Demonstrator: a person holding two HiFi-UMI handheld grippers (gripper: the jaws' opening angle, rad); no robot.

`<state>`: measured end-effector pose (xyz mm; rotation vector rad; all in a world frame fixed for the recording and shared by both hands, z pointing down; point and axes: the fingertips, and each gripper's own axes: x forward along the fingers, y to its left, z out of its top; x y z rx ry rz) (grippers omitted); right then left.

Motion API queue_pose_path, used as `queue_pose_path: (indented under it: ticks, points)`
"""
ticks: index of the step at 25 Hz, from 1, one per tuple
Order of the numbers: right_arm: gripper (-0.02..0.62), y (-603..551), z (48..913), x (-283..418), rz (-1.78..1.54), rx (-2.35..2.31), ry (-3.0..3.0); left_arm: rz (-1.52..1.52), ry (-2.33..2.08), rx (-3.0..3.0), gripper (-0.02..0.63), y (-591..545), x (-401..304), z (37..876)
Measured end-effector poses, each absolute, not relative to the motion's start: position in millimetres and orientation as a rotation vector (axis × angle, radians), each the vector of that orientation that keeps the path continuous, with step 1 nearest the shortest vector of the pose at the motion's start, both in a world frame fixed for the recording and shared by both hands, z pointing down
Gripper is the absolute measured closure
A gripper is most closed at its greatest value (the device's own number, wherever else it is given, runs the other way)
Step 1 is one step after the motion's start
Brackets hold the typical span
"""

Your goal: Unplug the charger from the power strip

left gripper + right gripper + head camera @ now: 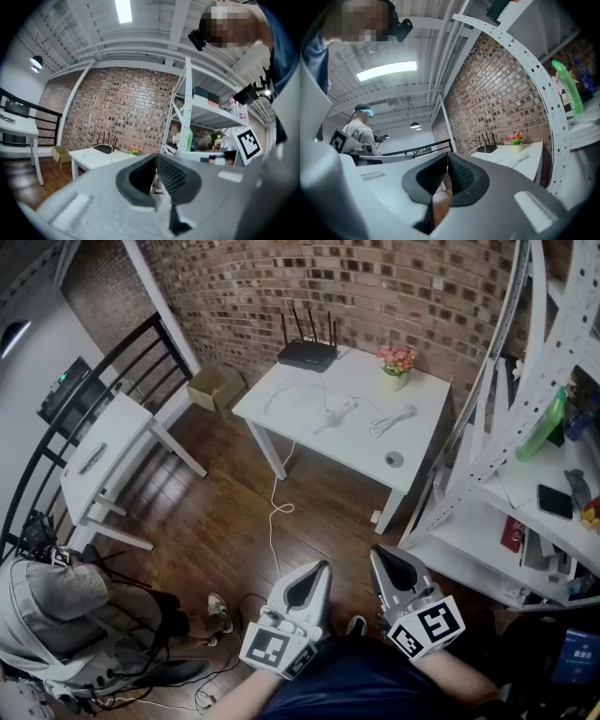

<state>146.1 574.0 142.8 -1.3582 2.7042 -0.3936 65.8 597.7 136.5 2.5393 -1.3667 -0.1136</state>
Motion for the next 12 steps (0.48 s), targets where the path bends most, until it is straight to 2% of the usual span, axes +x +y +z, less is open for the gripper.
queue_pose_path:
  ticks: [12]
  points:
    - [0.583,470,160,101,-0.379,-1.445,2.729,-0.217,-1.373,2.504,0.598,489,2,148]
